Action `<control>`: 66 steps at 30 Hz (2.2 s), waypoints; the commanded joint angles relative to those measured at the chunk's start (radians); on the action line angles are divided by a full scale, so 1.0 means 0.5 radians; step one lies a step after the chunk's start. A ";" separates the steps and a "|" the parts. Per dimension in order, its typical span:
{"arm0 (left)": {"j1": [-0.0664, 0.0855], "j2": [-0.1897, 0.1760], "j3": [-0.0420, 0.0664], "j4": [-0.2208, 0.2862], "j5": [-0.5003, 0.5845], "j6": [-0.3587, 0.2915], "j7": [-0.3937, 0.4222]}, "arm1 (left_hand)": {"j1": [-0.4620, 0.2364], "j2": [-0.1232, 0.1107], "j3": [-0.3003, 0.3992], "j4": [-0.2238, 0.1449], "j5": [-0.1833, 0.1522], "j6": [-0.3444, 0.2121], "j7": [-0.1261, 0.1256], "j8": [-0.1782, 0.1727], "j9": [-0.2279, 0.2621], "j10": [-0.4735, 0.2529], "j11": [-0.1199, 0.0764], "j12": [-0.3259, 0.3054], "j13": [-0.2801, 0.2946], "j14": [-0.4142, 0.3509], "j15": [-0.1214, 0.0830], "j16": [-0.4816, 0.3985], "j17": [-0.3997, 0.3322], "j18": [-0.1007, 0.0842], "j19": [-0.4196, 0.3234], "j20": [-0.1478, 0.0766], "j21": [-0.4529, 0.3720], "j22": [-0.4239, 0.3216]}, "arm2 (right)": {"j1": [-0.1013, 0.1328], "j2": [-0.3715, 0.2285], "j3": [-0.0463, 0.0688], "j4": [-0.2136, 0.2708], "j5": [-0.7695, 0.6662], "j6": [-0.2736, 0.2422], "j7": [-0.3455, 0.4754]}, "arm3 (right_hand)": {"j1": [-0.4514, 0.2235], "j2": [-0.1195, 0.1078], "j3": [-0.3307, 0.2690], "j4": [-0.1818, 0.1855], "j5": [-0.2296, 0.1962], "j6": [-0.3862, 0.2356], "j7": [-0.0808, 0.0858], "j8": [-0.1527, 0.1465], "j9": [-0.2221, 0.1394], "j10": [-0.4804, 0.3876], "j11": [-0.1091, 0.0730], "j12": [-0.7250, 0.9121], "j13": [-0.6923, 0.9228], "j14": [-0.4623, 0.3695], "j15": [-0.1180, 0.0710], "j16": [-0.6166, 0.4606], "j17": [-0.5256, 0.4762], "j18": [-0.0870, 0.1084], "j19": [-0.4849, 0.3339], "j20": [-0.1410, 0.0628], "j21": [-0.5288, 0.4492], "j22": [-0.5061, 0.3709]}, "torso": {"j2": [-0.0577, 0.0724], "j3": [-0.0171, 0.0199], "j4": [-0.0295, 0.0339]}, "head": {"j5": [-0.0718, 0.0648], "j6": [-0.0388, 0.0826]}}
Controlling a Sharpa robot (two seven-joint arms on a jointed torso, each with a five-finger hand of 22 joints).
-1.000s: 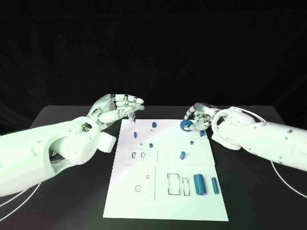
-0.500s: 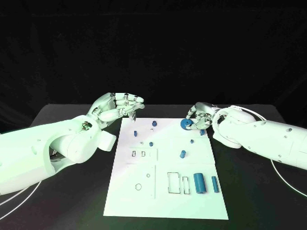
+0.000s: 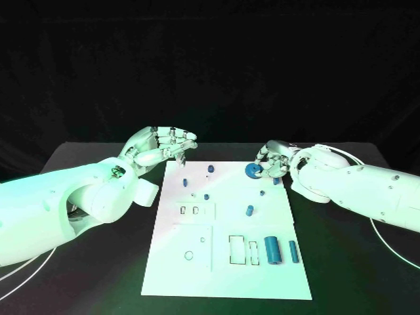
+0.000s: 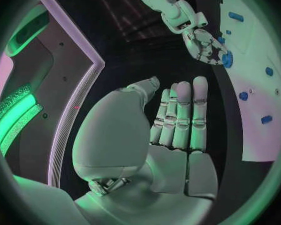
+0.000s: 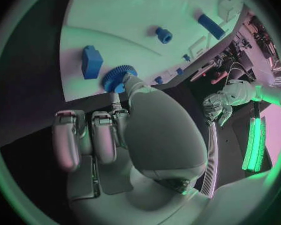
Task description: Assemble the parts on the task board
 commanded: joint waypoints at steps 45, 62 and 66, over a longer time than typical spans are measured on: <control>0.001 0.015 0.001 -0.009 0.008 0.068 0.001 | 0.011 0.024 0.026 -0.006 -0.004 -0.014 -0.002 -0.011 0.006 -0.020 0.000 0.013 0.006 -0.012 0.003 -0.015 -0.004 0.018 -0.011 0.002 0.015 0.007 | -0.044 0.261 -0.013 0.288 -0.601 -0.387 -0.182 | -0.087 -0.050 0.154 0.014 0.021 0.096 -0.040 0.033 -0.006 0.045 -0.035 0.024 0.266 0.176 -0.038 0.018 0.374 -0.045 0.145 -0.036 0.055 0.442 | 0.003 -0.0022 0.007 | 0.020 -0.010; 0.002 0.020 0.001 -0.012 0.004 0.079 -0.010 | 0.012 0.024 0.030 -0.010 -0.005 -0.015 -0.003 -0.011 0.008 -0.023 0.000 0.015 0.008 -0.012 0.003 -0.017 -0.005 0.018 -0.012 0.002 0.019 0.010 | -0.094 0.392 -0.015 0.149 -0.607 -0.343 -0.177 | -0.111 -0.058 0.164 0.019 0.015 0.090 -0.036 0.025 -0.011 0.041 -0.032 0.019 0.262 0.176 -0.035 0.017 0.372 -0.044 0.144 -0.034 0.053 0.440 | 0.004 -0.0006 0.005 | 0.045 -0.026; 0.002 0.021 0.001 -0.011 0.004 0.081 -0.011 | 0.012 0.024 0.030 -0.010 -0.005 -0.015 -0.003 -0.011 0.008 -0.023 0.000 0.015 0.008 -0.012 0.003 -0.017 -0.005 0.018 -0.012 0.002 0.019 0.010 | -0.101 0.411 -0.016 0.128 -0.606 -0.328 -0.179 | -0.119 -0.061 0.167 0.020 0.011 0.087 -0.034 0.023 -0.012 0.041 -0.031 0.018 0.262 0.175 -0.034 0.017 0.371 -0.044 0.143 -0.033 0.051 0.439 | 0.003 -0.0007 0.000 | 0.049 -0.029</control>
